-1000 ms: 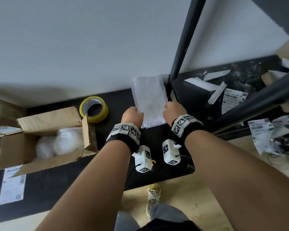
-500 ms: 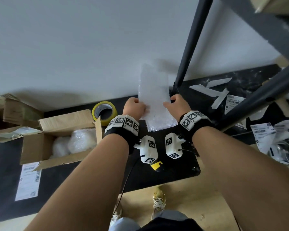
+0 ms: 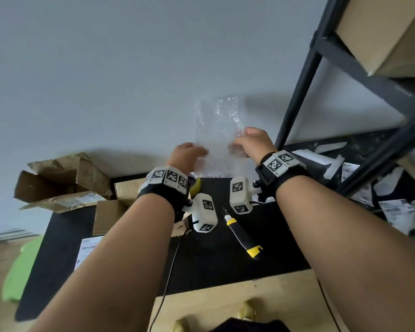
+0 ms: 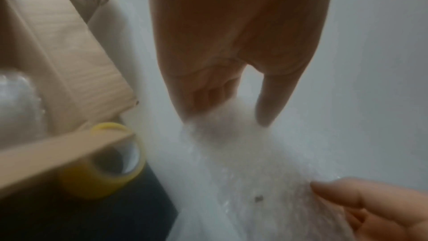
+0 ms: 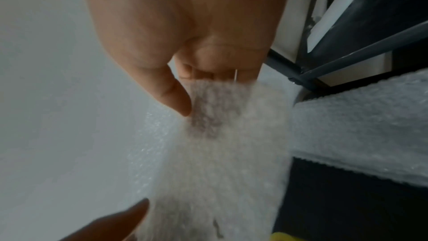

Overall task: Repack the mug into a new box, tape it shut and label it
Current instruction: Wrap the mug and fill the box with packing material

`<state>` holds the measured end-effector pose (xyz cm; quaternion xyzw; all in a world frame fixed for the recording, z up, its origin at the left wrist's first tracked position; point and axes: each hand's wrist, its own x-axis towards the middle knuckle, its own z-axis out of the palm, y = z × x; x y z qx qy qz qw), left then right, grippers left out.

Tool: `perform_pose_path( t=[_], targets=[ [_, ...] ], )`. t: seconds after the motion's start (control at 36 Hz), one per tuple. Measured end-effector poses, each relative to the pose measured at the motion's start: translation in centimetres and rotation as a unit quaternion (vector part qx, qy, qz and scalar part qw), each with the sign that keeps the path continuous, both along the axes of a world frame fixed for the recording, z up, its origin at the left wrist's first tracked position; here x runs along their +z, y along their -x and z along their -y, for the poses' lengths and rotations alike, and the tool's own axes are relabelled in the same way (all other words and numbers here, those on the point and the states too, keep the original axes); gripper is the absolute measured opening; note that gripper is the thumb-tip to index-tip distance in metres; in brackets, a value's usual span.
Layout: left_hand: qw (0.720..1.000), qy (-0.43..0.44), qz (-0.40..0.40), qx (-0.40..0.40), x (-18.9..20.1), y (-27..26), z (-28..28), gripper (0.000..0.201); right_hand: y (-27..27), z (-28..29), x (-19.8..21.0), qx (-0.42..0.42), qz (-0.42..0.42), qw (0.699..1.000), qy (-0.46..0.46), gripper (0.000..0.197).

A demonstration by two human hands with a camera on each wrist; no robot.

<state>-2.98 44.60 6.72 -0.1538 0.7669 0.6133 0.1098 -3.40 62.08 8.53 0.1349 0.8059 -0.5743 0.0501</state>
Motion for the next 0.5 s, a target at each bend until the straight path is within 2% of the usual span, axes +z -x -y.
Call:
perform_pose_path(
  t=[0.06, 0.14, 0.25, 0.33, 0.42, 0.5],
  targets=[
    [0.999, -0.046, -0.012, 0.025, 0.7, -0.3, 1.4, 0.01, -0.5, 1.2, 0.5, 0.03, -0.008, 0.999, 0.012, 0.004],
    [0.996, -0.059, -0.039, 0.053, 1.2, -0.6, 3.7, 0.021, -1.1, 2.9, 1.1, 0.053, -0.006, 0.998, 0.026, 0.014],
    [0.995, -0.054, -0.053, 0.065, 1.6, -1.2, 6.2, 0.016, -1.5, 4.6, 1.5, 0.07, -0.013, 0.997, 0.019, 0.021],
    [0.994, -0.07, -0.051, 0.062, 1.9, -1.8, 7.5, 0.022, -1.6, 5.5, 1.6, 0.067, -0.016, 0.997, 0.029, 0.027],
    [0.994, -0.081, -0.045, 0.056, 2.0, -2.3, 8.7, 0.023, -1.9, 6.4, 1.6, 0.074, -0.025, 0.997, -0.001, 0.03],
    [0.994, -0.088, -0.045, 0.055, 1.8, -2.6, 9.6, 0.02, -1.9, 7.3, 1.3, 0.072, -0.023, 0.997, -0.033, 0.019]
  ],
)
